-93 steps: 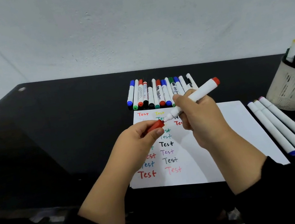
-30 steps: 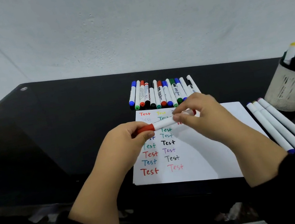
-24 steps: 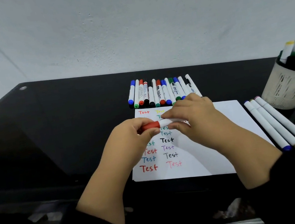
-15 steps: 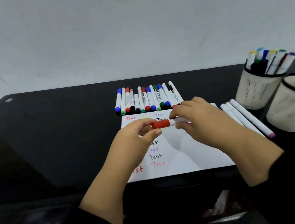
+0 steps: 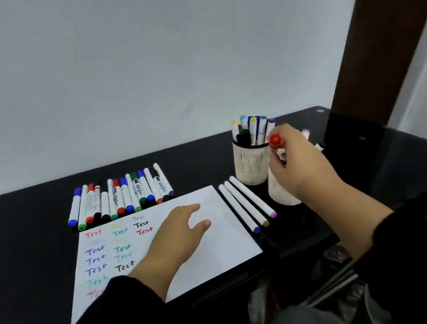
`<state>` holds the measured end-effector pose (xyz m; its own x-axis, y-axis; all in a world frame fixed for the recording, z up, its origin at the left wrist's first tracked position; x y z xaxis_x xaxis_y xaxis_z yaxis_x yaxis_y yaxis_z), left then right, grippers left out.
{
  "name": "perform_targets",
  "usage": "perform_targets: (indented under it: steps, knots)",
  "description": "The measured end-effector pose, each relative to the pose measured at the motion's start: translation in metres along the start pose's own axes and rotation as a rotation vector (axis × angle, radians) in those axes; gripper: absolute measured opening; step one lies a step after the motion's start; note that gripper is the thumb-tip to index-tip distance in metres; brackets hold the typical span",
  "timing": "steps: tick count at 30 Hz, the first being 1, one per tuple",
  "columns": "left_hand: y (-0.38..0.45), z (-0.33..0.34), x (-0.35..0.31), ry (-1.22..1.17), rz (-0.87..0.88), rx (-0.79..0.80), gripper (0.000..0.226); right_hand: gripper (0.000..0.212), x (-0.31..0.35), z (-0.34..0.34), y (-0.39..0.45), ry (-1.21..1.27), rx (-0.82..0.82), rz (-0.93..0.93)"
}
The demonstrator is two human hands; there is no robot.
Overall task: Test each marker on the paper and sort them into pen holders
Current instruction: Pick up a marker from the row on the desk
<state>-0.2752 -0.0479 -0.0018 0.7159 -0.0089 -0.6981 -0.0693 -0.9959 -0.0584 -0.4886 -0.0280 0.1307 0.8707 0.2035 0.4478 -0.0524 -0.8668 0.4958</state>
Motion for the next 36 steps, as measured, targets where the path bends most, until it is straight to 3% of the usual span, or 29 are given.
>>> perform_targets:
  steps: [10,17,22,30,36]
  knots:
    - [0.024,0.034,0.029,0.253,-0.016,0.027,0.063,0.008,-0.053,0.015,0.023,-0.051,0.066,0.092]
    - [0.026,0.032,0.032,0.24,-0.013,-0.031,0.061,0.021,-0.066,0.032,0.038,-0.185,0.148,0.152]
    - [0.026,0.032,0.032,0.232,-0.001,-0.044,0.061,0.025,-0.075,0.035,0.038,-0.053,0.165,0.214]
    - [0.024,0.031,0.029,0.225,0.003,-0.047,0.06,0.027,-0.075,0.036,0.039,-0.126,0.177,0.173]
    - [0.022,0.036,0.029,0.244,-0.038,0.025,0.061,0.03,-0.049,0.027,0.037,-0.333,0.142,-0.008]
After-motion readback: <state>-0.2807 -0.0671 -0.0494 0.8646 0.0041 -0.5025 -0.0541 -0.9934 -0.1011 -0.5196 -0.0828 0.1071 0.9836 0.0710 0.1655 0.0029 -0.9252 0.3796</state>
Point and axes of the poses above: each hand's wrist, its own y-axis towards the middle knuckle, its own z-axis out of the palm, x = y × z, the point moved 10 cm from there along y, towards the middle knuckle, and after that the axes turned 5 degrees about -y, right-handed, at the moved point
